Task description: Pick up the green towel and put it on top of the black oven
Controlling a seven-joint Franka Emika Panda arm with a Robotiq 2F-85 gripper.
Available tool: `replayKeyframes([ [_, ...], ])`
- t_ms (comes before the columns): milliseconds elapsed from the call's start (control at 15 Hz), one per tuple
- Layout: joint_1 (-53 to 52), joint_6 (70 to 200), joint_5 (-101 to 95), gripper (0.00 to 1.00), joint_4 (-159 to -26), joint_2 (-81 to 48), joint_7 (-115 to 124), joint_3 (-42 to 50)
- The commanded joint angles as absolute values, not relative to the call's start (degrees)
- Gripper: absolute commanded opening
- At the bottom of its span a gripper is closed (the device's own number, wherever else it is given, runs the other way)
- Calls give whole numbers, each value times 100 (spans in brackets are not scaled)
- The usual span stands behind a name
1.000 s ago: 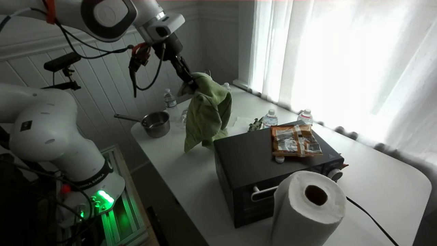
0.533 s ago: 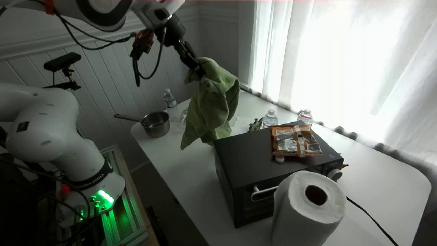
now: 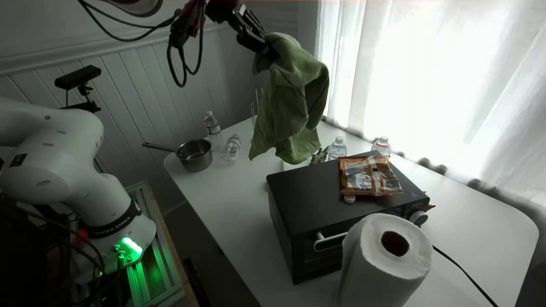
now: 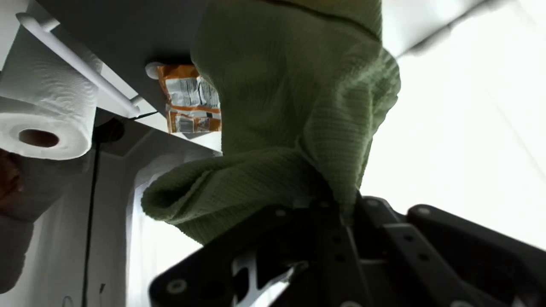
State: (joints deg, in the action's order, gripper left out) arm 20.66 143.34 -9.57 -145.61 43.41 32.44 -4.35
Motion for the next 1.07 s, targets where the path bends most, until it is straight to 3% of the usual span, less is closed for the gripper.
replayKeyframes([
  [0,2763,14796,-1101,2,-14206,3936,3877,-710],
  [400,3838,15300,-1828,2,-14081,3319,4876,-1328],
  [800,4793,14802,-3402,2,-14067,2836,5863,-2010],
  [1000,4793,14295,-4121,2,-14017,2524,6274,-1990],
])
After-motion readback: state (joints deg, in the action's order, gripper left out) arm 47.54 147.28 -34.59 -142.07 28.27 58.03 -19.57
